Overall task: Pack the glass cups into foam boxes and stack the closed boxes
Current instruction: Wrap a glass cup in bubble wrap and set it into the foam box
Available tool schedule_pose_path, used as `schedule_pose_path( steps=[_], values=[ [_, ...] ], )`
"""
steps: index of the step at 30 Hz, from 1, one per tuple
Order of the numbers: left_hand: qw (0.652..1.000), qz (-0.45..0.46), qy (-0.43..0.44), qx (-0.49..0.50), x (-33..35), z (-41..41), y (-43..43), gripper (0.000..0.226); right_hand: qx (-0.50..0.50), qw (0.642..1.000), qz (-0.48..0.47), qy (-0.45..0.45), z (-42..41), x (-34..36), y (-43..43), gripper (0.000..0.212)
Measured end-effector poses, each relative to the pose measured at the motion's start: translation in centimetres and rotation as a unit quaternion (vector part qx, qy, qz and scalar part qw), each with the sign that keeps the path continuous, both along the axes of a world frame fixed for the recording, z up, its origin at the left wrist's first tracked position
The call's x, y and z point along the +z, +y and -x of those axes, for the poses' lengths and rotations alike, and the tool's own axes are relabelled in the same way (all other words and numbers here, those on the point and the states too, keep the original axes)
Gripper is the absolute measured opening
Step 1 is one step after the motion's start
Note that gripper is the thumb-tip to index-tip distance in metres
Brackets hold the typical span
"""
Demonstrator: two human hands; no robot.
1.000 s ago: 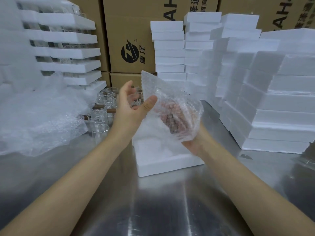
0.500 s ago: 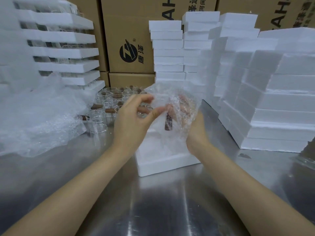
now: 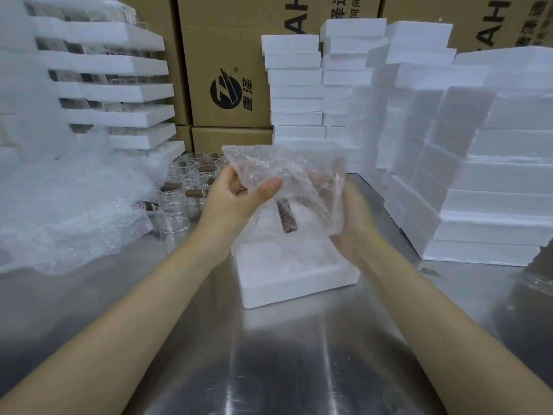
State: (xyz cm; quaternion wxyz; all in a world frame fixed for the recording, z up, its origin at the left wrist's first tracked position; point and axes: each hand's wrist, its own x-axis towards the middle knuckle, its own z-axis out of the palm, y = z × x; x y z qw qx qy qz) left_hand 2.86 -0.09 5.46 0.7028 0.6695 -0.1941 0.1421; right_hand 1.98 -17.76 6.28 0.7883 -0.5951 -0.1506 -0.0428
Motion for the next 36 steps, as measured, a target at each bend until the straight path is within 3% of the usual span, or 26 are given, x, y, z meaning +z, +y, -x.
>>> schedule_pose_path(
  steps=[2, 5, 7, 10, 13, 16, 19, 21, 23, 26, 28, 32, 36],
  values=[
    [1.0, -0.003, 0.007, -0.002, 0.0, 0.0, 0.1, 0.05, 0.062, 0.995, -0.076, -0.021, 0.0, 0.5, -1.3, 0.071],
    [1.0, -0.018, 0.021, -0.012, 0.0, 0.1, 0.3, 0.044, 0.099, 0.992, 0.018, -0.08, -0.1, 0.7, -2.1, 0.042],
    [0.999, -0.022, 0.039, -0.023, 0.1, -0.1, 0.5, 0.049, 0.045, 0.992, 0.017, -0.117, -0.3, 0.9, -2.4, 0.047],
    [0.996, -0.065, 0.055, -0.027, 0.5, 0.0, 1.0, 0.053, -0.112, 0.98, -0.011, -0.164, -0.6, 1.2, -2.7, 0.039],
    [0.993, -0.092, 0.065, -0.042, 0.6, 0.1, 1.2, 0.055, -0.174, 0.968, -0.028, -0.18, -0.7, 1.1, -2.3, 0.032],
    [0.992, 0.03, 0.108, -0.058, 0.5, 0.0, 0.9, 0.068, -0.216, 0.973, -0.016, -0.085, -0.7, 1.0, -1.7, 0.035],
    [0.973, 0.165, 0.125, -0.106, 0.6, 0.1, 0.4, 0.061, -0.059, 0.996, 0.011, 0.064, -0.5, 0.9, -1.4, 0.064],
    [0.965, 0.189, 0.126, -0.13, 0.4, 0.2, 0.1, 0.057, 0.049, 0.994, 0.063, 0.075, 0.0, 0.1, -0.5, 0.071],
    [0.965, 0.182, 0.127, -0.141, 0.2, 0.3, -0.2, 0.055, 0.08, 0.993, 0.073, 0.038, 0.2, -0.6, 0.5, 0.058],
    [0.972, 0.147, 0.141, -0.12, 0.0, 0.3, -0.5, 0.04, 0.016, 0.998, 0.06, 0.005, -0.2, -1.0, 0.7, 0.029],
    [0.972, 0.141, 0.158, -0.105, 0.0, 0.1, -0.3, 0.047, -0.03, 0.998, 0.055, 0.005, -0.5, -1.0, 0.3, 0.022],
    [0.976, 0.099, 0.17, -0.09, 0.0, -0.2, 0.5, 0.075, -0.062, 0.996, 0.064, -0.006, -0.5, -1.1, 0.2, 0.033],
    [0.991, -0.014, 0.118, -0.067, 0.4, -0.2, 1.1, 0.073, -0.059, 0.995, 0.085, -0.013, -0.4, -1.1, 0.2, 0.051]
  ],
)
